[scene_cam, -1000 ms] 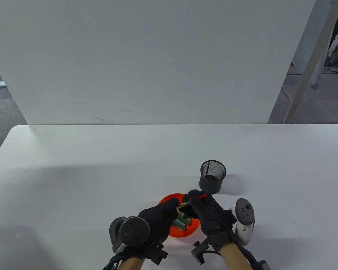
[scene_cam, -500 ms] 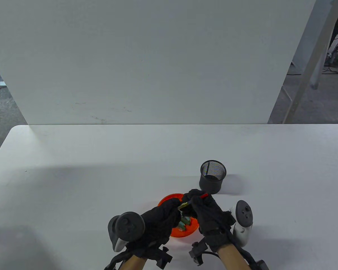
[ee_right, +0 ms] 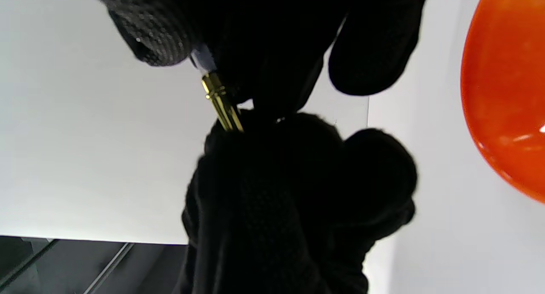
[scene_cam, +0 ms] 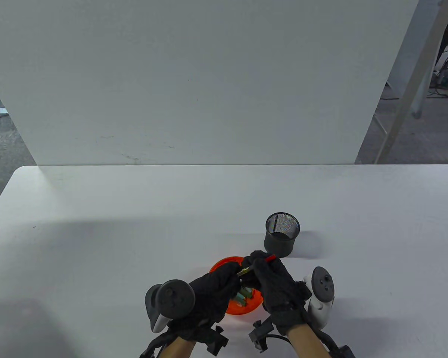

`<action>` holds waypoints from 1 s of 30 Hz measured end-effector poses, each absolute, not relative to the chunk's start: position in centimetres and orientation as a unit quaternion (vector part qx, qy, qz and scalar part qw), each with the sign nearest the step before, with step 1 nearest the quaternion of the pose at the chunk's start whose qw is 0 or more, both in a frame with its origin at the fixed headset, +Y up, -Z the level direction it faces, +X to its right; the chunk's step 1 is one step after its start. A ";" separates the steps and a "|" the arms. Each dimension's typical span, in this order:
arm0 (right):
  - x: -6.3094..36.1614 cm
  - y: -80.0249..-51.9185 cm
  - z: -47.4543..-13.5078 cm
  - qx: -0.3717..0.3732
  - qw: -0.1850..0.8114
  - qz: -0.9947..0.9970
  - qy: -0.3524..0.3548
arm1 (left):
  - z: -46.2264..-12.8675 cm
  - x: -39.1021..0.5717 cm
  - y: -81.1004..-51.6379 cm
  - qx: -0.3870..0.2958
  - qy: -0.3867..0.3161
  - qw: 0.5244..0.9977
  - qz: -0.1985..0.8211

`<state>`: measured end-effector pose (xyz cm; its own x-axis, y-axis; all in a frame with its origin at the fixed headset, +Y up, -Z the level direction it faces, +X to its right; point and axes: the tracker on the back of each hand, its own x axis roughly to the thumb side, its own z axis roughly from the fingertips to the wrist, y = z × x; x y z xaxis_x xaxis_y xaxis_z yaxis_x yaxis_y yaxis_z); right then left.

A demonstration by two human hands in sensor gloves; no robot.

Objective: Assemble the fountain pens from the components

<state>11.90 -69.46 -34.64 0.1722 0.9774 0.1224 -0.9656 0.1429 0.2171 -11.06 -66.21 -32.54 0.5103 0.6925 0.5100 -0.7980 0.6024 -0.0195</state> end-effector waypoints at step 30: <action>4.4 -69.3 -38.3 0.234 -0.037 0.969 0.074 | -33.9 -17.1 -66.2 0.187 -0.122 0.844 0.487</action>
<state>4.35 -69.31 -38.32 -0.8879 -0.0379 0.4584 0.1071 -0.9862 0.1259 -17.14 -66.22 -33.88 0.4966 0.7766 0.3877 -0.8677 0.4559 0.1983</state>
